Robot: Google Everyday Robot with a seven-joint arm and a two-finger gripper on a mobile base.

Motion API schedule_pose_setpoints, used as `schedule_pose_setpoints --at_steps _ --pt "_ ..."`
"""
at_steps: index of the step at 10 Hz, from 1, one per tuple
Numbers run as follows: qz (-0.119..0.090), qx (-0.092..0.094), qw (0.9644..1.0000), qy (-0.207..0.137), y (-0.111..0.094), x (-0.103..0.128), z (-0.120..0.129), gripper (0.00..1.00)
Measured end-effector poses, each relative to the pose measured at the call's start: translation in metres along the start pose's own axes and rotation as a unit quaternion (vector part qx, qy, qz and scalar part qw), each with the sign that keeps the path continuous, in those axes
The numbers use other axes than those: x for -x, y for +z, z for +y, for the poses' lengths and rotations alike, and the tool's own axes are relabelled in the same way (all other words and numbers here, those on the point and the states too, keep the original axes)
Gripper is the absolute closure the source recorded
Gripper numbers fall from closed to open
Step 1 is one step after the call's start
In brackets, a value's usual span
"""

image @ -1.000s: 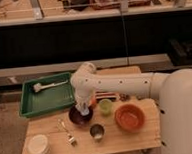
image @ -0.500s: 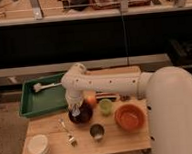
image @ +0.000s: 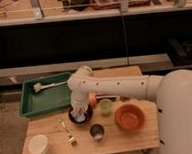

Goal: Wipe purple bowl with towel

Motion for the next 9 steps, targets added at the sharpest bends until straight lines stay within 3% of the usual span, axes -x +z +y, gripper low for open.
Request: schedule_pose_setpoints --at_steps 3,5,9 --pt "0.003 0.013 0.9991 0.041 -0.009 0.012 0.033 1.00" --pt "0.019 0.023 0.9979 0.057 -0.017 0.011 0.046 1.00" --pt "0.041 0.028 0.9972 0.056 -0.012 -0.022 0.031 1.00"
